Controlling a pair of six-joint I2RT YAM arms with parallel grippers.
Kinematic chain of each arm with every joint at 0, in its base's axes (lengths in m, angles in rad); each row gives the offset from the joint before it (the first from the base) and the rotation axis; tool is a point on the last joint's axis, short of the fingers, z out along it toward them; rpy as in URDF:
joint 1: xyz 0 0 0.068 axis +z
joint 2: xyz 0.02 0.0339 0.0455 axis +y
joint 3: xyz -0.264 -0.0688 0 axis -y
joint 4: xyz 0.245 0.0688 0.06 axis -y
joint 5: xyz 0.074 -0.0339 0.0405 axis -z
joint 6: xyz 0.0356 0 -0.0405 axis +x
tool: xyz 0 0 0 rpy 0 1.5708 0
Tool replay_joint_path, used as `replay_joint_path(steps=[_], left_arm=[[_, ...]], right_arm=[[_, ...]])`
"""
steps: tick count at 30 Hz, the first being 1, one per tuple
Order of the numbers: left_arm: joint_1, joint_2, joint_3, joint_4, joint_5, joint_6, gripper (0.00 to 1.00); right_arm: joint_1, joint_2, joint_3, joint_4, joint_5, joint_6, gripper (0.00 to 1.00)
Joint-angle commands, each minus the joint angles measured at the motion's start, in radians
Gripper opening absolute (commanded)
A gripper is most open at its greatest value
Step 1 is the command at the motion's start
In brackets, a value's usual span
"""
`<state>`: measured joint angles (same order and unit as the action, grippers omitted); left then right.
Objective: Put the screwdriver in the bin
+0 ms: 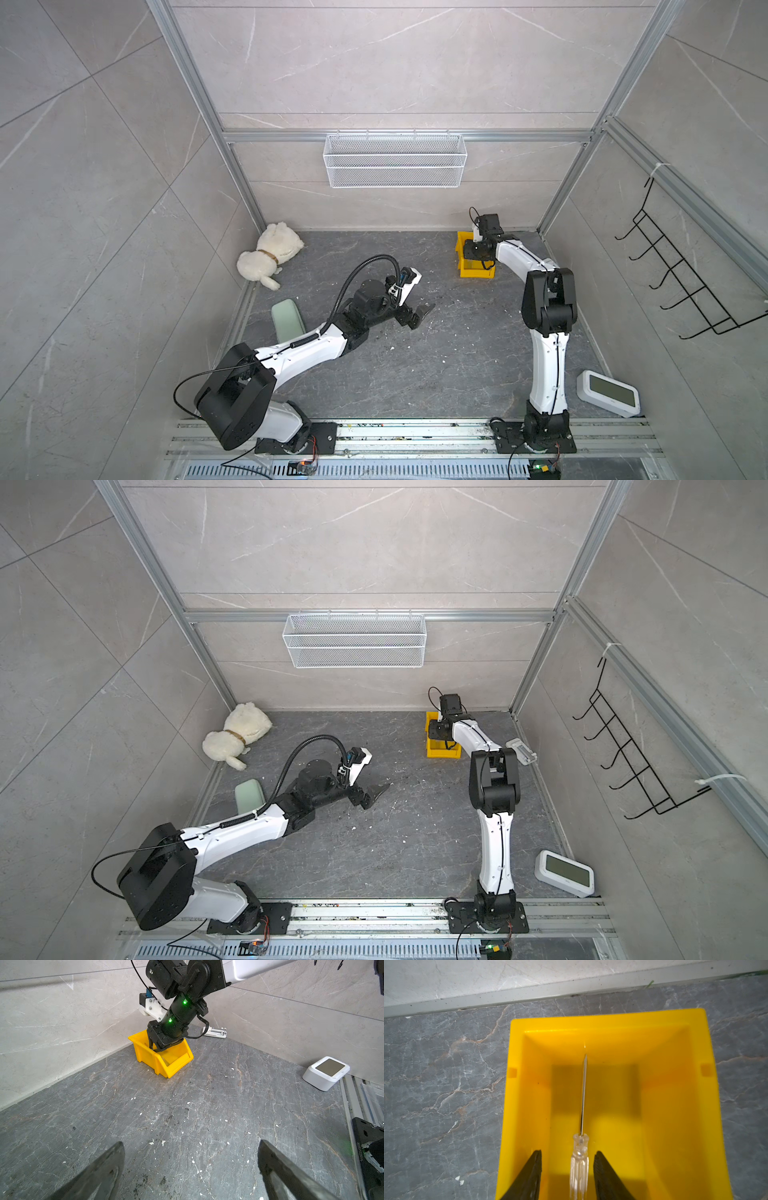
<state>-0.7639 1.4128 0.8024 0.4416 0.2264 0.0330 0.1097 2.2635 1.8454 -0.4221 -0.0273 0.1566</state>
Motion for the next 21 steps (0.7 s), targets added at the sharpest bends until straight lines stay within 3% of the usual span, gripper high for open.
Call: replay_joint_path(steps=[1, 4, 11, 17, 21], left_arm=[[-0.004, -0.034, 0.026, 0.019, -0.026, 0.011, 1.0], [-0.003, -0.058, 0.015, -0.002, -0.068, 0.036, 1.0], [0.025, -0.142, -0.033, -0.094, -0.171, 0.148, 1.0], [0.163, -0.232, -0.095, -0.132, -0.138, 0.132, 1.0], [0.291, -0.298, -0.145, -0.16, -0.134, 0.136, 1.0]], right_arm=[[-0.001, -0.089, -0.034, 0.004, -0.005, -0.003, 0.46], [0.0, -0.142, -0.07, 0.018, -0.005, -0.007, 0.51], [-0.001, -0.34, -0.255, 0.102, -0.008, -0.02, 0.75], [-0.002, -0.518, -0.426, 0.169, -0.019, -0.021, 0.88], [-0.002, -0.701, -0.63, 0.262, -0.008, -0.035, 0.96]])
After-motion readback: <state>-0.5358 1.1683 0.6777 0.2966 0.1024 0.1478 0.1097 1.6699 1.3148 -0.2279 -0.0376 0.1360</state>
